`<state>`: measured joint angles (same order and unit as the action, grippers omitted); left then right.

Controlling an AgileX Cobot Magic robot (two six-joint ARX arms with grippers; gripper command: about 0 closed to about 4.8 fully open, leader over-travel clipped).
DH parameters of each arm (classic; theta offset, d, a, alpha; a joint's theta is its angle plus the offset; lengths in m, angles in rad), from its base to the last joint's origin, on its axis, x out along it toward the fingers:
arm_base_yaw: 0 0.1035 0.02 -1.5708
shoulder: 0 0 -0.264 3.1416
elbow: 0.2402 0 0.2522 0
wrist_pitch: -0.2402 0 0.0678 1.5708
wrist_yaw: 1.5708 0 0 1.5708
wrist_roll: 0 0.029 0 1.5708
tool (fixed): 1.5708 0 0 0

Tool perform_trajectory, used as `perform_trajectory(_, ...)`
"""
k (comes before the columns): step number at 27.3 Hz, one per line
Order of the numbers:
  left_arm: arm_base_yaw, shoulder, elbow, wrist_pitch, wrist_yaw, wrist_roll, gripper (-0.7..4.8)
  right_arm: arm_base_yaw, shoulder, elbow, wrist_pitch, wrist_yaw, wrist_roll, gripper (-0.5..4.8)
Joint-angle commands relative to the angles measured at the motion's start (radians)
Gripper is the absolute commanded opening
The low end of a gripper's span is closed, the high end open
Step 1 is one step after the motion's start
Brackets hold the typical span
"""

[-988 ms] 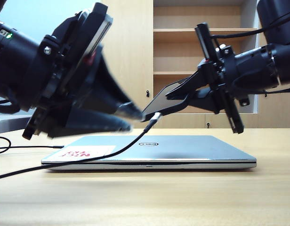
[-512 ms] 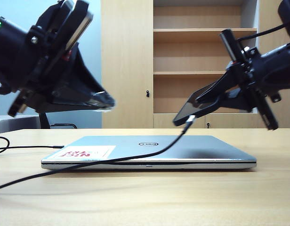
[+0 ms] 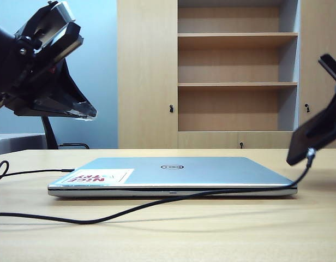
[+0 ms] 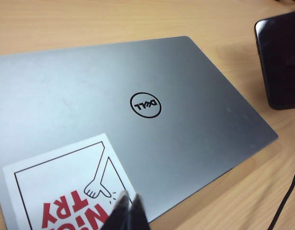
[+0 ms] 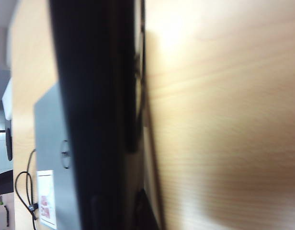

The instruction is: Pick up the charging cable and the phone, plug the charging cable into the charging port on the phone, and finally place them back on the table.

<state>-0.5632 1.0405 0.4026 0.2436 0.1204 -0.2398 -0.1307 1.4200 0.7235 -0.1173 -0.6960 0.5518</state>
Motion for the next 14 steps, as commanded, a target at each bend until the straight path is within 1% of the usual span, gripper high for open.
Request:
perform_trajectory(1,-0.001,-0.003,0.003,0.005,0.003,0.005,-0.06,-0.008,0.024,0.018,-0.008,-0.009,-0.041,-0.06)
perform_trajectory(10,-0.001,-0.003,0.003,0.005,0.003,0.005,-0.06,-0.007,0.122,0.074,-0.024,0.002,-0.083,-0.06)
perform_trajectory(14,-0.001,-0.003,0.003,0.005,0.003,0.005,-0.06,-0.006,0.152,0.099,-0.062,0.009,-0.09,-0.06)
